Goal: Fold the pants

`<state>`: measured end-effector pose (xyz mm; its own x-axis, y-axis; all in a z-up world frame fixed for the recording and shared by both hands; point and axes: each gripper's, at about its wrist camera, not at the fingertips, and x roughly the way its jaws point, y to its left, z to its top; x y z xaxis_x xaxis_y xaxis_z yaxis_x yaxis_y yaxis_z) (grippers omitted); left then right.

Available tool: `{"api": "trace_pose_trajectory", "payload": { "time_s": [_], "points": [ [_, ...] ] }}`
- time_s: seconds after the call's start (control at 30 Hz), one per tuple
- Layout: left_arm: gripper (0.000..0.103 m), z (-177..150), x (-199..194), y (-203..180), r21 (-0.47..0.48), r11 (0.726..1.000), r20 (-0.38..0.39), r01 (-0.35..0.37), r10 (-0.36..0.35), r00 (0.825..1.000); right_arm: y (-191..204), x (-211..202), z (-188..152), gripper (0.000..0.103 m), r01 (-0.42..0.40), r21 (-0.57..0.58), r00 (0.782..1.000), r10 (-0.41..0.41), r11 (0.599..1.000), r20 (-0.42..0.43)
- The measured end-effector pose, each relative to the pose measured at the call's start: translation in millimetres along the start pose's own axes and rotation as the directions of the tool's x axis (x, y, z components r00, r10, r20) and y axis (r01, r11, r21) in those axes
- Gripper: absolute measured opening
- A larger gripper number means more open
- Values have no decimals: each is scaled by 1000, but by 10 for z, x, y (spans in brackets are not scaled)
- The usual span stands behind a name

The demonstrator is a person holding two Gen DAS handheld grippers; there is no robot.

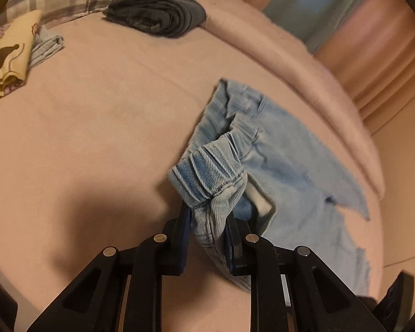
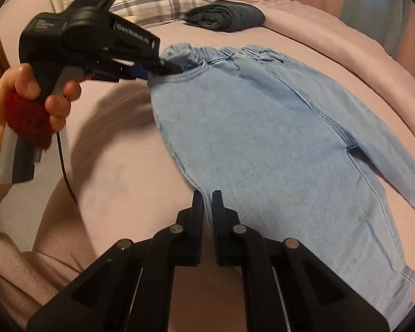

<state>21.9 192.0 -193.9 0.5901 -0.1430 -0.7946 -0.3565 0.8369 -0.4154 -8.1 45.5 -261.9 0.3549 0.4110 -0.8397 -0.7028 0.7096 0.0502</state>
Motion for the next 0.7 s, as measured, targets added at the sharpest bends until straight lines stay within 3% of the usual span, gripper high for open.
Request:
{"api": "trace_pose_trajectory", "payload": {
  "time_s": [0.1, 0.2, 0.23, 0.27, 0.37, 0.4, 0.47, 0.53, 0.57, 0.63, 0.67, 0.7],
  "points": [
    [23, -41, 59, 55, -3, 999, -12, -43, 43, 999, -61, 91, -63, 13, -51, 48, 998, 52, 998, -30],
    [44, -25, 3, 73, 14, 995, -29, -99, 99, 995, -131, -14, -114, 27, -113, 80, 994, 114, 990, 4],
    [60, -18, -81, 72, 32, 992, -14, -121, 122, 992, -198, -105, -150, 34, -126, 112, 992, 125, 986, 17],
    [73, -13, -172, 48, 62, 985, 14, -160, 160, 987, -319, -288, -219, 36, -120, 156, 992, 113, 980, 55],
    [73, -51, -453, -52, 160, 957, 131, -243, 223, 966, -735, -851, -510, 42, -53, 290, 987, 6, 956, 160],
    [73, -54, -524, -95, 186, 949, 162, -256, 227, 960, -995, -1095, -694, 46, -4, 379, 979, -73, 925, 188],
    [73, -42, -590, -241, 228, 946, 198, -228, 185, 963, -1454, -1524, -1115, 48, 74, 558, 954, -222, 826, 203],
    [74, -47, -563, -438, 277, 948, 197, -159, 106, 975, -1894, -1960, -1697, 51, 149, 737, 909, -384, 659, 160],
    [74, -55, -527, -534, 300, 944, 193, -135, 79, 978, -2108, -2170, -2060, 51, 213, 821, 874, -479, 529, 82],
    [74, -70, -389, -763, 350, 932, 177, -92, 30, 984, -2333, -2432, -2577, 51, 275, 899, 823, -567, 339, -38],
    [74, -77, -303, -863, 371, 925, 174, -77, 12, 985, -2406, -2508, -2775, 51, 276, 920, 812, -580, 277, -69],
    [74, -85, -233, -929, 381, 922, 167, -69, 5, 986, -2485, -2548, -3020, 51, 255, 944, 819, -566, 208, -96]
  ]
}}
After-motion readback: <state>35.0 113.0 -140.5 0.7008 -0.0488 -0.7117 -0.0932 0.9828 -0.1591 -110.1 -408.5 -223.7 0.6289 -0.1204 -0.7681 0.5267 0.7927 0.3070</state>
